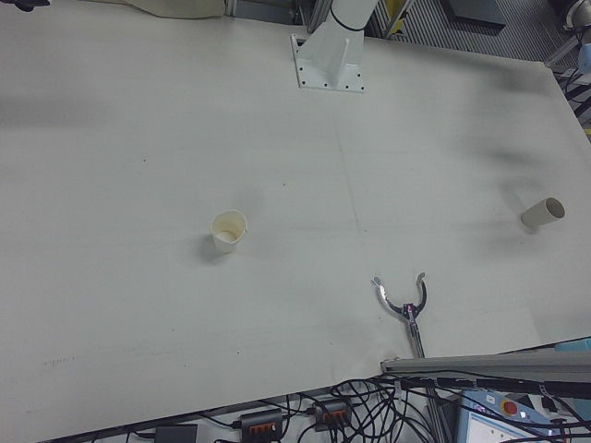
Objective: Pour water
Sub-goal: 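Reach the left hand toward the beige cup at the table edge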
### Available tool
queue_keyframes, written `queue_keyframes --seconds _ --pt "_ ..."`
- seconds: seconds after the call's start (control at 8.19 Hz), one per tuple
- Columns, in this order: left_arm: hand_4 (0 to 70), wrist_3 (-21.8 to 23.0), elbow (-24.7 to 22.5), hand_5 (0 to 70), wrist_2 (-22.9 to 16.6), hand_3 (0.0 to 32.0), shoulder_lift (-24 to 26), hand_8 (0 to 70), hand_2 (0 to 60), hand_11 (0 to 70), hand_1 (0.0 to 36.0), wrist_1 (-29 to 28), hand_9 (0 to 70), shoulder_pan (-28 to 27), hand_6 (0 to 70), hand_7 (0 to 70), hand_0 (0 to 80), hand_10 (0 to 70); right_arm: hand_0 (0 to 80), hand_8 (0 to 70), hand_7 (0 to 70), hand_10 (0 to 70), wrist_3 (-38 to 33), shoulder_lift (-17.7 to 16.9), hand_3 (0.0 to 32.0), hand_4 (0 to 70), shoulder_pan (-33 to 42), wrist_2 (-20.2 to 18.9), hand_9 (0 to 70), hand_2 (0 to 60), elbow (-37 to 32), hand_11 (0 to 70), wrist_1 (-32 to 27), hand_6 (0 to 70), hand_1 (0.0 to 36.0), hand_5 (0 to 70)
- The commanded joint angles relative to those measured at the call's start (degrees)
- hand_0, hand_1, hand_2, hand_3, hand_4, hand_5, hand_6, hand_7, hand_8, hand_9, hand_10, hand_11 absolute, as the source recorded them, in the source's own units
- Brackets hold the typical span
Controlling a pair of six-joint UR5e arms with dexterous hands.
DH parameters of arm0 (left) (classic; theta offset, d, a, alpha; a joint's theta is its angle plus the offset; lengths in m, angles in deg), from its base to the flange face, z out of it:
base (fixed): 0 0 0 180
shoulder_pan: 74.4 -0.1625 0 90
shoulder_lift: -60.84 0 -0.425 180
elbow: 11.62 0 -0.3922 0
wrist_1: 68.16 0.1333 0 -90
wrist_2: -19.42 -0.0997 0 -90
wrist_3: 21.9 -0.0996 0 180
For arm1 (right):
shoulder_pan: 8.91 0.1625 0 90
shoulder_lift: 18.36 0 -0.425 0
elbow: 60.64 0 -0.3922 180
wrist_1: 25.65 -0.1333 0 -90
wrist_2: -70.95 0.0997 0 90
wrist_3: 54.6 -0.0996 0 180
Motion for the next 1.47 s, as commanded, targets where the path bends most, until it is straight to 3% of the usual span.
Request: queue_keyframes --seconds 0.0,0.12,0.24,0.37,0.49,0.61,0.73,0.86,0.98,1.1,1.22,1.34 --pt "18.6 -0.06 0.09 0.0 0.07 0.0 0.06 48.7 0.0 63.3 0.0 0.23 68.0 -0.09 70.0 70.0 15.2 45.4 47.0 1.6 26.0 2.6 0.02 0.0 5.4 6.5 0.0 0.0 5.1 14.3 0.0 5.0 0.05 11.9 13.3 32.9" --pt "17.7 0.02 0.09 0.0 0.07 0.0 0.15 45.7 0.0 58.9 0.0 0.06 63.8 -0.09 67.0 70.0 17.4 42.2 47.0 1.7 26.2 2.7 0.02 0.0 5.2 6.7 0.0 0.0 5.3 14.5 -0.09 5.2 0.05 12.0 13.4 33.1" --pt "12.9 -0.06 0.0 0.0 -0.02 3.0 0.15 26.0 0.0 34.1 0.0 -0.55 39.6 -0.09 41.6 62.1 32.4 23.4 47.0 1.7 26.4 2.8 0.02 0.0 4.8 6.8 -0.09 0.0 5.3 14.6 -0.09 5.4 0.05 12.1 13.4 33.1" --pt "7.7 -0.06 -0.26 0.0 -0.11 7.8 0.32 10.7 6.1 15.8 7.9 -1.34 18.6 0.0 18.1 36.5 44.6 10.1 47.0 1.8 26.9 2.8 0.02 0.0 4.6 7.0 -0.09 0.0 5.5 14.9 -0.09 5.5 0.05 12.3 13.4 33.6" --pt "2.1 -0.06 -0.35 0.0 -0.2 10.4 1.63 5.0 15.2 11.9 32.0 -1.26 9.9 -0.09 6.9 25.7 70.3 5.7 47.0 1.9 27.2 2.8 0.02 0.0 4.6 7.0 -0.09 0.0 5.6 15.0 -0.09 5.4 0.05 12.4 13.4 33.4" --pt "0.0 -0.06 -0.18 0.0 -0.2 13.0 1.82 3.3 16.0 13.3 36.0 -1.26 6.1 0.0 1.4 17.7 80.0 5.5 47.0 2.1 27.0 2.8 0.02 0.0 4.8 7.1 -0.09 0.0 5.8 14.9 -0.09 5.4 0.05 12.4 13.4 33.1" --pt "2.3 -0.15 0.0 0.0 -0.2 12.8 1.9 2.4 5.2 12.5 36.0 -1.17 4.3 0.0 0.0 15.0 80.0 4.8 47.0 2.2 27.3 3.0 0.02 0.26 4.6 7.1 -0.17 0.0 6.0 15.1 -0.7 5.7 -0.03 12.5 13.4 33.2" --pt "11.1 -1.2 0.09 0.0 -0.02 8.8 1.91 2.2 0.0 12.9 35.8 -0.91 4.9 0.69 0.4 15.9 80.0 5.4 47.1 1.9 25.6 3.2 0.28 0.52 5.6 5.1 0.26 -0.09 5.3 15.4 -1.14 6.0 -0.12 11.7 13.9 30.9" --pt "14.0 -3.29 0.09 0.0 0.07 6.2 2.08 1.8 0.0 11.9 27.2 -0.3 5.0 1.66 2.7 17.0 80.0 5.7 47.8 2.1 23.4 3.9 1.93 0.53 4.4 3.1 2.27 0.09 6.0 16.4 -1.93 7.3 -0.38 11.2 15.2 27.3" --pt "13.6 -7.93 -0.52 0.1 0.07 5.6 1.91 1.8 0.0 11.8 26.5 0.4 5.0 4.19 2.7 17.0 80.0 5.6 48.5 1.6 19.6 4.5 6.13 0.53 4.2 2.4 5.42 0.26 5.4 18.0 -2.2 8.3 -1.17 9.7 16.7 22.5" --pt "13.2 -12.24 -2.01 0.0 0.42 8.4 1.82 1.6 0.0 11.3 25.9 1.71 4.3 5.52 0.9 15.6 80.0 5.3 48.0 1.3 15.5 4.2 9.04 0.61 3.6 1.8 6.93 0.35 4.7 17.6 -4.72 7.9 -4.66 8.1 16.4 19.1" --pt "10.5 -17.15 -2.37 0.0 2.94 10.0 1.3 1.2 0.0 11.0 24.8 2.68 3.9 5.53 0.0 14.8 80.0 5.2 47.8 0.4 13.8 3.0 9.59 0.53 3.8 3.1 9.12 0.26 2.9 17.6 -10.23 6.1 -13.74 6.8 16.3 19.9"
